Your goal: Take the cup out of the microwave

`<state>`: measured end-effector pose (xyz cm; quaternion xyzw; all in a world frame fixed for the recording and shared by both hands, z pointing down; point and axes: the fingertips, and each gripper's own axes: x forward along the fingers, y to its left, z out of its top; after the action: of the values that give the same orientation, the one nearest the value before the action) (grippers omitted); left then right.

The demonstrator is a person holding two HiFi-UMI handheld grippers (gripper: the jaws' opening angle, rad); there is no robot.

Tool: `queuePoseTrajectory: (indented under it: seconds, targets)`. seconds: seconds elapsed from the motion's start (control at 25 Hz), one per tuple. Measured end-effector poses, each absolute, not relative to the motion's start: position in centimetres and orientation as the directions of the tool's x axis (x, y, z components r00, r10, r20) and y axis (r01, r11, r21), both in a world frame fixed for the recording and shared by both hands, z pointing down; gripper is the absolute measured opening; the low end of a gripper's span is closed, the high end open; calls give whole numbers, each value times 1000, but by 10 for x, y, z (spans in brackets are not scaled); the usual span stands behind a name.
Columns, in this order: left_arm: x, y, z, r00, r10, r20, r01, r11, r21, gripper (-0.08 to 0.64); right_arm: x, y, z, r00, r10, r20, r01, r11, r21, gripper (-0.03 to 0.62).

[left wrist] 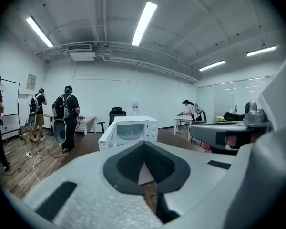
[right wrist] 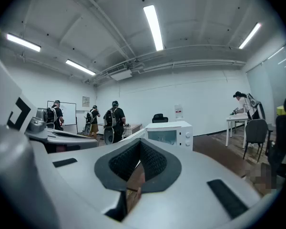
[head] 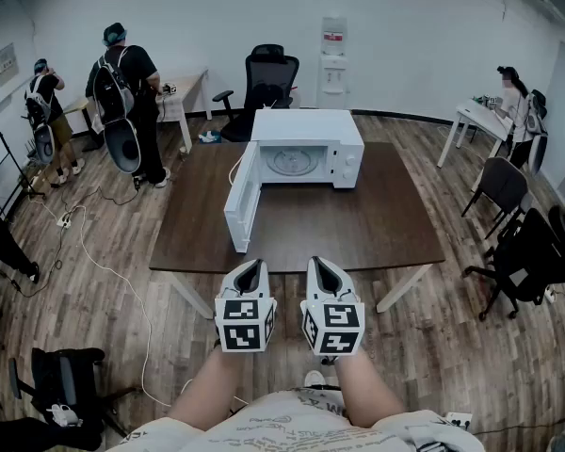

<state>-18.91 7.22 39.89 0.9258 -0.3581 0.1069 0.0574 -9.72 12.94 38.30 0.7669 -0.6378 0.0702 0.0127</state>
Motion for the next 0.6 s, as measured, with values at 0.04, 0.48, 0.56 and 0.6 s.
queuePoseTrajectory:
  seconds: [0.04,0.48,0.56,0.6]
  targets:
    - [-186,71,399,720,-651,240,-676,-736,30,14,-95,127,383,171,-977,126,-981,-181,-72,11]
    - [-161,53,401,700,-673,237,-696,-718,18,14,-75,102,384,124,-984,128,-987,-136,-89,11]
    - [-155,50,401,695,-678,241,-700,-714,11,14,-68,98,384,124,-984,129,-985,-138,-108,11]
    - [-152,48,402,693,-679,242,-702,-712,11,14,-64,96,384,122,-984,131,-984,-137,-114,11]
